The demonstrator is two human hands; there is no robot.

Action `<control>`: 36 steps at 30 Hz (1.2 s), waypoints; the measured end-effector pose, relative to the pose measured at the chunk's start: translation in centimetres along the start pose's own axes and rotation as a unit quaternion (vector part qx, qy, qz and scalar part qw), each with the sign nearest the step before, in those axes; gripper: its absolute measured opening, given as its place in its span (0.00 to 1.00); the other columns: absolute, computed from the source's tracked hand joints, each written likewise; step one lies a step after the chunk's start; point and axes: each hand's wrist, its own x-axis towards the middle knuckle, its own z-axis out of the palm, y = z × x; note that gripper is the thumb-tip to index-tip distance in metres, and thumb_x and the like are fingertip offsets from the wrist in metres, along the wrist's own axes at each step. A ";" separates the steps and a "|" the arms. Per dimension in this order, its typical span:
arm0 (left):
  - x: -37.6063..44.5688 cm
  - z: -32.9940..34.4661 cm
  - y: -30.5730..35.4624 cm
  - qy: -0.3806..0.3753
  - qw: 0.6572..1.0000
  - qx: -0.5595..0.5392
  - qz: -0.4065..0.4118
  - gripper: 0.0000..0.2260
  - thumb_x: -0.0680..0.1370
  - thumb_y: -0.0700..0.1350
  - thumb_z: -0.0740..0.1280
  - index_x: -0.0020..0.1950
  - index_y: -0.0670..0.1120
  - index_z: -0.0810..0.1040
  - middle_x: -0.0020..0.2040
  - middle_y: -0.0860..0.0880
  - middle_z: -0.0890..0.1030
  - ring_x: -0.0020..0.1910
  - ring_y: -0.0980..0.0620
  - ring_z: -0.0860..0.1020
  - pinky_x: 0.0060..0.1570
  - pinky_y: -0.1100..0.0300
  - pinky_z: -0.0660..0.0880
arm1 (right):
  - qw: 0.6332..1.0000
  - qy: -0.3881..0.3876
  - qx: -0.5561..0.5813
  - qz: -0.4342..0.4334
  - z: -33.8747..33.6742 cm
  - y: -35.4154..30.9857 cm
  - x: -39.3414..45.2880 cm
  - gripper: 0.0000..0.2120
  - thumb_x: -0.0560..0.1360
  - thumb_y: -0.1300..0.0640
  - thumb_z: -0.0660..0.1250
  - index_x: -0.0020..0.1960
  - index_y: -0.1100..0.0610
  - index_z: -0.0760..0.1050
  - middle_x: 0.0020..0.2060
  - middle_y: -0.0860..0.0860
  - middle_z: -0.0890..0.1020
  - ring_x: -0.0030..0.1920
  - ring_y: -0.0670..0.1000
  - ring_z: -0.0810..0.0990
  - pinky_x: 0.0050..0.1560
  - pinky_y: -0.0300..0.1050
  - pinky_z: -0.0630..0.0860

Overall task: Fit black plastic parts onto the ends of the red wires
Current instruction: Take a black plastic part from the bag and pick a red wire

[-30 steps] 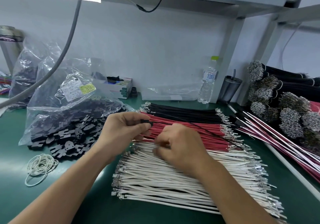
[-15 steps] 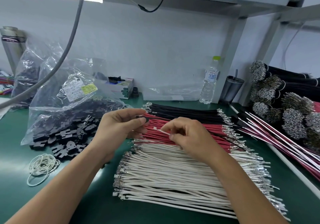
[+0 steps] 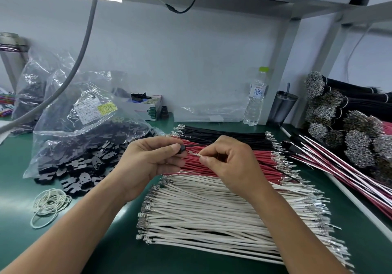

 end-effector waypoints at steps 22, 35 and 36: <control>0.3 -0.2 -0.4 0.032 0.999 0.012 0.016 0.12 0.69 0.41 0.75 0.51 0.42 0.88 0.49 0.35 0.87 0.38 0.47 0.86 0.39 0.57 0.84 | 0.991 -0.107 -0.071 0.042 0.5 0.8 -0.4 0.01 0.72 0.48 0.76 0.43 0.44 0.86 0.38 0.37 0.83 0.43 0.39 0.81 0.48 0.48 0.79; 0.6 -0.4 0.1 0.088 0.994 -0.055 0.047 0.09 0.70 0.39 0.74 0.49 0.40 0.87 0.45 0.38 0.87 0.35 0.48 0.84 0.36 0.58 0.84 | 0.954 -0.106 -0.278 0.020 3.8 0.2 5.3 0.03 0.75 0.50 0.71 0.44 0.44 0.82 0.44 0.40 0.80 0.51 0.45 0.79 0.43 0.43 0.69; 0.6 -0.4 0.1 0.090 0.993 -0.058 0.049 0.09 0.70 0.40 0.74 0.49 0.41 0.88 0.45 0.38 0.87 0.35 0.48 0.84 0.36 0.58 0.84 | 0.953 -0.112 -0.282 0.019 3.7 0.1 5.3 0.03 0.76 0.50 0.70 0.45 0.45 0.81 0.45 0.40 0.81 0.50 0.46 0.79 0.44 0.44 0.70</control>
